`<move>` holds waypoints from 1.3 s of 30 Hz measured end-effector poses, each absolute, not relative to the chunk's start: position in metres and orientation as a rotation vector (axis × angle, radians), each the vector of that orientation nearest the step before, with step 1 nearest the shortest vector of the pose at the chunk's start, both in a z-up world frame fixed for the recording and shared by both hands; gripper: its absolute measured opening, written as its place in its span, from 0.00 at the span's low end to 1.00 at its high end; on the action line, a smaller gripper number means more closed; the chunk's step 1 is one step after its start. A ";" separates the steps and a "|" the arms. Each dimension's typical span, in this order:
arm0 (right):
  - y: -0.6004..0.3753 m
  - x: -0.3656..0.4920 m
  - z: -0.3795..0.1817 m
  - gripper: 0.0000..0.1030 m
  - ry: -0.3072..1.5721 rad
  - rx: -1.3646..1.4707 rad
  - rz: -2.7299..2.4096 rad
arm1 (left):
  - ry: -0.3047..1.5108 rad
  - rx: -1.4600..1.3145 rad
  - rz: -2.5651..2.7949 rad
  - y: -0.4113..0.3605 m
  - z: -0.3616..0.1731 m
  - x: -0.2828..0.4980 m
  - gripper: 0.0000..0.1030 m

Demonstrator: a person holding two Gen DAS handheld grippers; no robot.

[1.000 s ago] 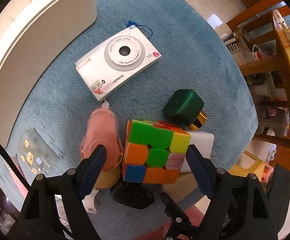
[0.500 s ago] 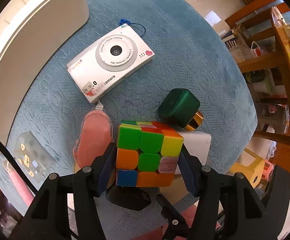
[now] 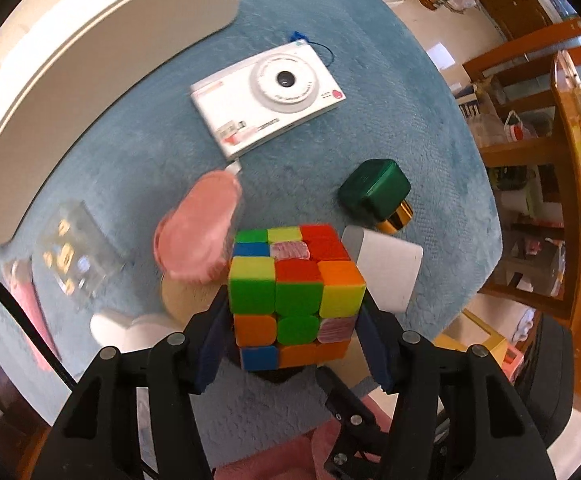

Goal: Organize rigid objects
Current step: 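Grasp the Rubik's cube with the left tool while the right tool grasps the beige wedge block, then carry the cube and wedge into the white bin and open both tools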

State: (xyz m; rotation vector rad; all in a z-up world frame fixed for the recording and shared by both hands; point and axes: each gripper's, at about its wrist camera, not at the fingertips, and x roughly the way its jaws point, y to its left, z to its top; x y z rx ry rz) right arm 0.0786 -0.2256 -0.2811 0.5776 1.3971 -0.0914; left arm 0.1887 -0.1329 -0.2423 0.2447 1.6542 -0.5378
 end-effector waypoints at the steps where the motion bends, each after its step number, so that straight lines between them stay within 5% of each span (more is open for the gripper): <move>1: -0.223 0.078 -0.278 0.63 1.394 0.572 -0.089 | 1.650 0.239 -0.534 -0.130 -0.240 0.187 0.60; 39: -0.183 0.161 -0.109 0.63 1.024 0.240 0.109 | 1.278 -0.087 -0.142 0.046 -0.084 0.173 0.59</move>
